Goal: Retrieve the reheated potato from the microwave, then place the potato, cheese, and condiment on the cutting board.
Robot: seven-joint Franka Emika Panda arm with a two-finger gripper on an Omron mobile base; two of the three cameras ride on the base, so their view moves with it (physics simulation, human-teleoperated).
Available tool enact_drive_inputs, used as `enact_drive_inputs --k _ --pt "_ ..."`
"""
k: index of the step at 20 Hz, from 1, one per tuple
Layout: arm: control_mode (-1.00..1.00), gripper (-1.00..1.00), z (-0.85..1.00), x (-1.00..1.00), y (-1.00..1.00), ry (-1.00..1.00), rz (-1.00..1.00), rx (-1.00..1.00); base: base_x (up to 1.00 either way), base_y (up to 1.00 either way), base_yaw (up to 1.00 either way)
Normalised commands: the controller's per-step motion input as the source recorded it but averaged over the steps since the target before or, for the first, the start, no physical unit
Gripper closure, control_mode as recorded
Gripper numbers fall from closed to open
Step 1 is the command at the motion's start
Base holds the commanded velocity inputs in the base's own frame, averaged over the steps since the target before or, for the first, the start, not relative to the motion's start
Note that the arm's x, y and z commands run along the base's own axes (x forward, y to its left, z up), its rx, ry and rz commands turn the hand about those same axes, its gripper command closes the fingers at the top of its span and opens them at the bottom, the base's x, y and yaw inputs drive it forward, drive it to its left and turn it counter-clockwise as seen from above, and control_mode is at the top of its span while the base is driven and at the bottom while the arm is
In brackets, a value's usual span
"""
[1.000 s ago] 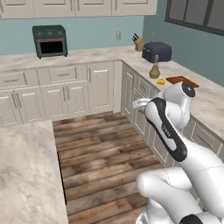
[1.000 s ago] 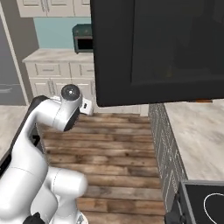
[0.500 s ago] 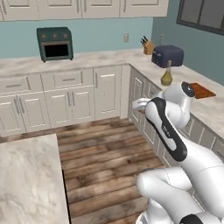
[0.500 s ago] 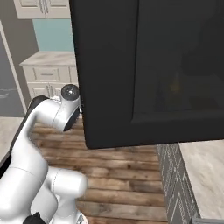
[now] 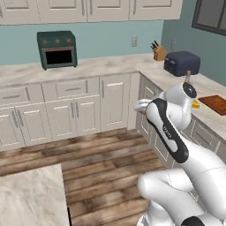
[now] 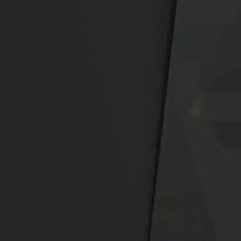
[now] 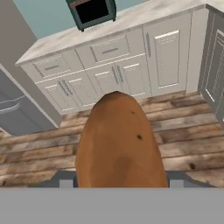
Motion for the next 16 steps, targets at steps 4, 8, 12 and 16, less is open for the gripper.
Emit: enact_drive_inputs --k 4,8,12,16 --pt "1.00 1.00 0.00 0.00 0.00 0.00 0.00 0.00 0.85 -0.10 0.00" --pt "1.00 1.00 0.00 0.00 0.00 0.00 0.00 0.00 0.87 -0.11 0.01" --pt "1.00 1.00 0.00 0.00 0.00 0.00 0.00 0.00 0.81 -0.08 -0.02" --pt "1.00 1.00 0.00 0.00 0.00 0.00 0.00 0.00 0.63 -0.01 -0.24"
